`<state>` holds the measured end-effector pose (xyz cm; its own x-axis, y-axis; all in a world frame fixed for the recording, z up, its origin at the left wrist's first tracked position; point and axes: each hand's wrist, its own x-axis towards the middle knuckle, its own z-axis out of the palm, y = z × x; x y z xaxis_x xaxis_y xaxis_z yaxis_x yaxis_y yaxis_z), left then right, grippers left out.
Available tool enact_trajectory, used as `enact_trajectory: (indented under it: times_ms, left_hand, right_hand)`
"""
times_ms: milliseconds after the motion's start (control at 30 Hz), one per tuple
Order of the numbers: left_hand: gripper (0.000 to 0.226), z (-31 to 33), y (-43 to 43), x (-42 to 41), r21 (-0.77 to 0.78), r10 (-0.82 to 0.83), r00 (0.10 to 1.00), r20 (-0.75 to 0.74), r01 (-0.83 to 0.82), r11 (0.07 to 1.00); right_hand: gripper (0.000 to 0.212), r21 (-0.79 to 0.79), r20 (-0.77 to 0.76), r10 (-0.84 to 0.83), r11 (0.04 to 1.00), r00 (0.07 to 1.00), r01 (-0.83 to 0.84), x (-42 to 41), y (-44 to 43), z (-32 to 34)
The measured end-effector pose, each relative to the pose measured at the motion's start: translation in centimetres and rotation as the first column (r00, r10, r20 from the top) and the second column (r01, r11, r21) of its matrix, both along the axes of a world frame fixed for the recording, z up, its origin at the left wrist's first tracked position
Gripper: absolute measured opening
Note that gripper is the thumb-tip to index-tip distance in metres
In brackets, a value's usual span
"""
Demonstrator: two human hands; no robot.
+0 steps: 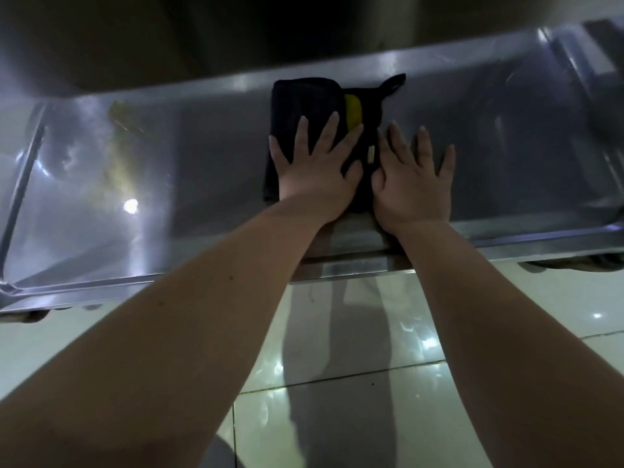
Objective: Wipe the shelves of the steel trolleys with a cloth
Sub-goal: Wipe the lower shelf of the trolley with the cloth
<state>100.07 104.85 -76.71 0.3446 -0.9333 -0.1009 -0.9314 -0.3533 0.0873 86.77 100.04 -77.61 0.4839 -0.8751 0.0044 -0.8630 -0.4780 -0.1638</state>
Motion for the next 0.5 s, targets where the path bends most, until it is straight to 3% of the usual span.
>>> enact_trajectory:
  times_ms: [167,367,500]
  left_hand:
    - [0.056,0.4,3.8,4.3,-0.016,-0.011,0.999,0.035,0.012,1.000]
    - [0.054,0.5,12.8,12.3,-0.033,0.240,0.971,0.014,-0.239,0.970]
    - [0.055,0.1,14.4,13.1,0.040,0.279,0.960,0.037,-0.281,0.959]
  right_hand:
    - [0.054,0.015,0.020,0.006,1.000,1.000,-0.006,0.0,-0.1,0.1]
    - [0.056,0.005,-0.009,0.003,1.000,1.000,-0.003,0.1,0.1,0.2]
    - [0.060,0.045,-0.107,-0.082,0.995,0.991,0.088,0.8,0.4,0.7]
